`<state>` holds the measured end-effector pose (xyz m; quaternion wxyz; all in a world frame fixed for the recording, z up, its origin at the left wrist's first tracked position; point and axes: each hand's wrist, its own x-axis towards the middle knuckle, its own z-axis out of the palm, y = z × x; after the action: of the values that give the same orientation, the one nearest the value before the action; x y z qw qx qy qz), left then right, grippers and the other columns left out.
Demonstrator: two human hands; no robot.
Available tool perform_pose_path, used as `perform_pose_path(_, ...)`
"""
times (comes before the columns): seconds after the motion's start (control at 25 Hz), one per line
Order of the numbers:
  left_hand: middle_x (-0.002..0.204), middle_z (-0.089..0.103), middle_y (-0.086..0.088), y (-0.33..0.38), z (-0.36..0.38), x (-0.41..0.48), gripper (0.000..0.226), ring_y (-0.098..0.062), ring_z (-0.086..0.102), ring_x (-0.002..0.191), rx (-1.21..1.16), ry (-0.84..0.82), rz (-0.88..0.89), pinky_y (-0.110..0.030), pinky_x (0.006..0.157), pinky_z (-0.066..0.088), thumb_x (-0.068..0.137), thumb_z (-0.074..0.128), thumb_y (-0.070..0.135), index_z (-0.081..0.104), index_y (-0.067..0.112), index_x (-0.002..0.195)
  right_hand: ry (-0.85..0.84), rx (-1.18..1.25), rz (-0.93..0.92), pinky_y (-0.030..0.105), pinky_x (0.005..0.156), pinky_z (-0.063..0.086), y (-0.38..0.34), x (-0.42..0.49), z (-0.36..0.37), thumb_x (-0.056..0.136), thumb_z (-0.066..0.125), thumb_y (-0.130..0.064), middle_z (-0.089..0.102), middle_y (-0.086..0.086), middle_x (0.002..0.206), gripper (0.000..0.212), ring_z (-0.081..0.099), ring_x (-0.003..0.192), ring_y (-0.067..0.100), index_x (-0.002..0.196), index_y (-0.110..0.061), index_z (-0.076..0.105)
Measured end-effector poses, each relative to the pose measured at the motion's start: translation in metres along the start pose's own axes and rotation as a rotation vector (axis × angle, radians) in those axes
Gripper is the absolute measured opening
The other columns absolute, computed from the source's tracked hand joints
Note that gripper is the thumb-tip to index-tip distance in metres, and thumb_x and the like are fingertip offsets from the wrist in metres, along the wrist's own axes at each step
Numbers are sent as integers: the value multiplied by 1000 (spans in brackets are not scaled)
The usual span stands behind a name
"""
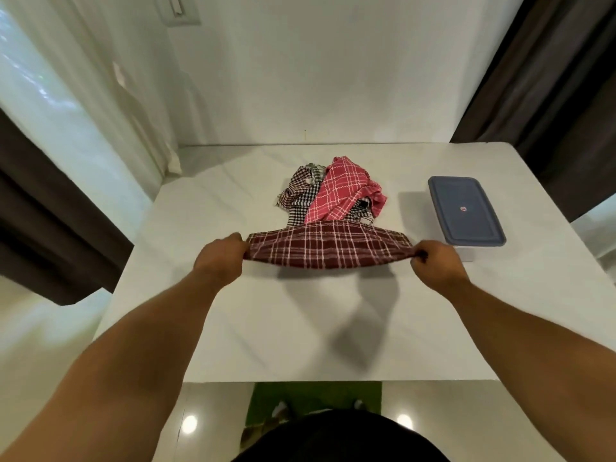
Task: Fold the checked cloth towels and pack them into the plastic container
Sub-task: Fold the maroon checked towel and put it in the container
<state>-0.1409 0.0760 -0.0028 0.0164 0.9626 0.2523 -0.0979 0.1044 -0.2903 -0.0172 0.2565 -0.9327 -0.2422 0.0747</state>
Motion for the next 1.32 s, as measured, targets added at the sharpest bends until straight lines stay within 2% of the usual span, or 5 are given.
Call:
perform_pose_path(0.24, 117, 66, -2, 20, 74, -42, 37, -25, 64, 105, 223, -411, 225, -35, 88, 52, 87, 51, 7, 68, 25, 113, -433, -111, 185, 24, 69, 47, 51, -63, 49, 84, 61, -10, 72, 7, 93, 18, 64, 84, 23, 88, -14, 77)
perform_pose_path(0.4, 117, 66, -3, 37, 89, -55, 34, -26, 64, 104, 273, -501, 279, -36, 89, 53, 88, 54, 6, 69, 21, 114, -326, -99, 343, 24, 52, 40, 54, -67, 51, 91, 59, -21, 63, 3, 66, 32, 60, 64, 21, 60, -16, 62)
perform_pose_path(0.6, 109, 66, 0, 47, 85, -54, 40, -18, 61, 95, 118, -568, 300, -28, 77, 47, 87, 66, 47, 65, 17, 113, -139, 38, 661, 33, 76, 53, 52, -53, 53, 83, 68, -8, 67, 16, 111, 38, 66, 97, 35, 120, -5, 63)
perform_pose_path(0.8, 81, 69, 1, 42, 94, -47, 40, -15, 64, 77, -241, -463, 7, -28, 67, 50, 92, 54, 52, 69, 16, 85, -56, 776, 1035, 35, 64, 59, 19, -32, 46, 78, 67, 11, 68, 22, 95, 20, 66, 74, 28, 96, 5, 63)
perform_pose_path(1.32, 94, 72, -15, 0, 114, -31, 16, -21, 64, 82, -1189, -313, -501, -31, 78, 53, 88, 60, -2, 73, 6, 85, -193, 550, 121, 11, 69, 52, -179, -53, 137, 83, 68, -2, 62, -12, 89, 34, 60, 78, 1, 115, -14, 67)
